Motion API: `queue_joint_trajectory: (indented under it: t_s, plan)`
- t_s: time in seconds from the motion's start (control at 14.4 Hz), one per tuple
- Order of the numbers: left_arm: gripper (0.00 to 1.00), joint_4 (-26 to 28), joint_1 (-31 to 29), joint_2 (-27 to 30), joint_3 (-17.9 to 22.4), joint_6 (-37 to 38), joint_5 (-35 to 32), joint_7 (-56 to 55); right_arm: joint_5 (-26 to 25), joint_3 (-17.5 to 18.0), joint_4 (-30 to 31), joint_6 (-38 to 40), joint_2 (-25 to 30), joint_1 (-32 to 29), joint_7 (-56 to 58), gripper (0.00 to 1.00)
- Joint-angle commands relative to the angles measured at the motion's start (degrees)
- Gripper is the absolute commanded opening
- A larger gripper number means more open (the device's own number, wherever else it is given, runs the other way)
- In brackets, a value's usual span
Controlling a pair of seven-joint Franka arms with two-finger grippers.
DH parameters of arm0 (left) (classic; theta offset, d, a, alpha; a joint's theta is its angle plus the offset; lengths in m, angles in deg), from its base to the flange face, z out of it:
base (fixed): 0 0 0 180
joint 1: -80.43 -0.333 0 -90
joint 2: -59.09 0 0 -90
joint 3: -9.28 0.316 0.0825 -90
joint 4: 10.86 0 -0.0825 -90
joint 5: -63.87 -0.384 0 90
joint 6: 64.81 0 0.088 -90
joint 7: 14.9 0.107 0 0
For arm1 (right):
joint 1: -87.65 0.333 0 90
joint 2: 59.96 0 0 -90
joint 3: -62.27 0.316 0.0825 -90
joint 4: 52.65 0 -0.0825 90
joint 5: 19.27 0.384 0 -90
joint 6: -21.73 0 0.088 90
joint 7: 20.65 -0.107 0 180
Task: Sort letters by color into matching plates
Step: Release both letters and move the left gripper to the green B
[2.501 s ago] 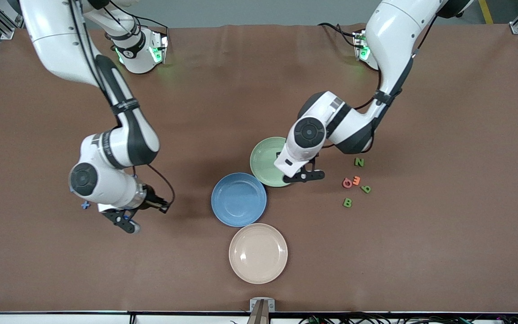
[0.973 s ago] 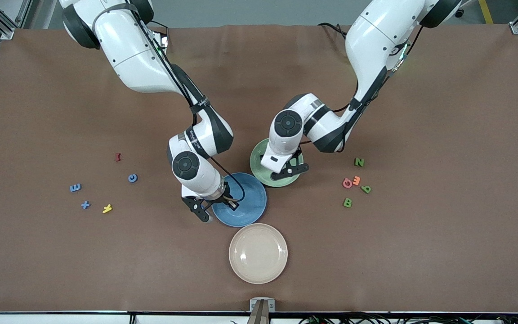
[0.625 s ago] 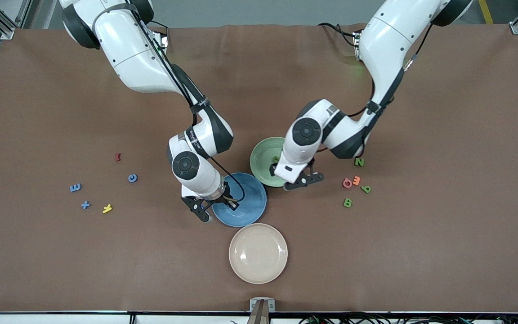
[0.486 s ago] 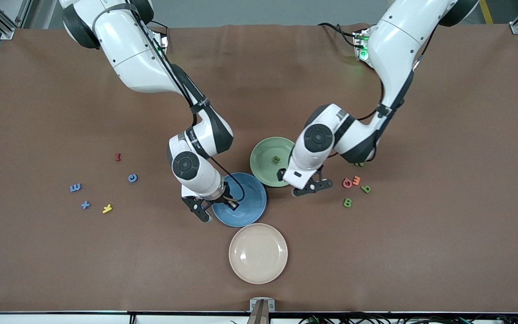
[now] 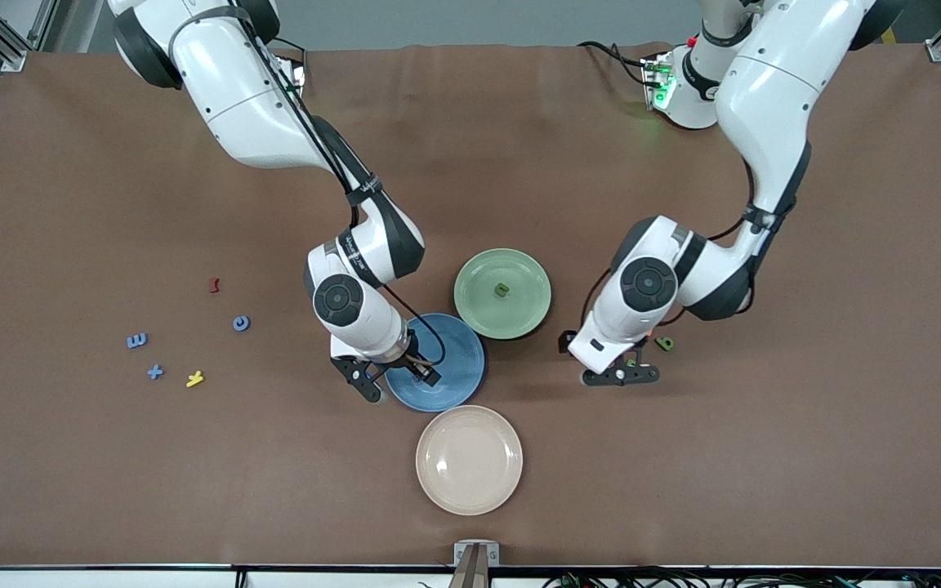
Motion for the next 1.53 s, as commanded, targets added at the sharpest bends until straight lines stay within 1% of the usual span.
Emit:
queue_joint_trajectory:
  t_s: [0.0, 0.21, 0.35, 0.42, 0.56, 0.76, 0.83, 1.04, 1.11, 1.18, 1.32, 1.46]
  plan:
    - [0.95, 0.3, -1.3, -1.0, -0.1, -0.7, -3.1, 4.8, 0.1, -0.6, -1.5, 0.3, -0.8, 0.6, -0.4, 1.0]
    - [0.94, 0.5, -3.4, -2.0, -0.1, -2.0, -3.6, 10.5, 0.1, -1.0, -1.2, 0.7, -0.2, -0.4, 0.2, 1.0]
    - [0.93, 0.3, -3.8, -3.6, -0.1, -2.6, -3.6, 11.3, -2.2, -1.9, -1.1, 1.4, 0.1, -0.8, 4.1, 1.0]
    - [0.91, 0.3, -4.4, -3.7, -0.1, -3.2, -3.6, 12.8, -2.7, -1.9, -0.9, 2.6, 0.4, -1.3, 6.6, 1.0]
    - [0.83, 0.4, -5.1, -3.8, -0.1, -3.2, -3.5, 16.5, -3.0, -2.0, -0.9, 7.0, 1.6, -2.9, 11.8, 1.0]
    - [0.73, 0.6, -5.4, -4.3, -0.1, -3.2, -3.4, 17.5, -3.0, -2.4, -0.7, 16.0, 4.7, -8.1, 22.5, 1.0]
    - [0.71, 0.6, -5.9, -4.4, -0.1, -3.2, -3.5, 17.6, -3.2, -2.4, 0.6, 17.2, 6.2, -10.3, 26.8, 1.0]
    - [0.63, 0.8, -6.3, -4.8, -0.1, -3.3, -3.5, 17.6, -3.9, -2.4, 8.1, 16.9, 12.1, -16.9, 40.3, 1.0]
    - [0.61, 0.8, -6.3, -4.9, -0.1, -3.3, -3.5, 17.6, -5.5, -2.4, 9.5, 16.9, 13.5, -19.5, 45.8, 1.0]
    - [0.59, 0.9, -6.3, -4.9, -0.1, -3.3, -3.5, 17.6, -7.7, -2.4, 10.3, 17.0, 14.1, -22.7, 52.1, 1.0]
    - [0.55, 0.8, -6.3, -5.1, -0.1, -3.6, -3.5, 17.5, -8.8, -2.4, 10.3, 16.7, 13.9, -27.8, 61.7, 1.0]
    - [0.49, 0.8, -6.3, -5.3, -0.1, -3.6, -3.5, 17.4, -10.7, -2.4, 11.1, 13.9, 13.6, -31.8, 67.8, 1.0]
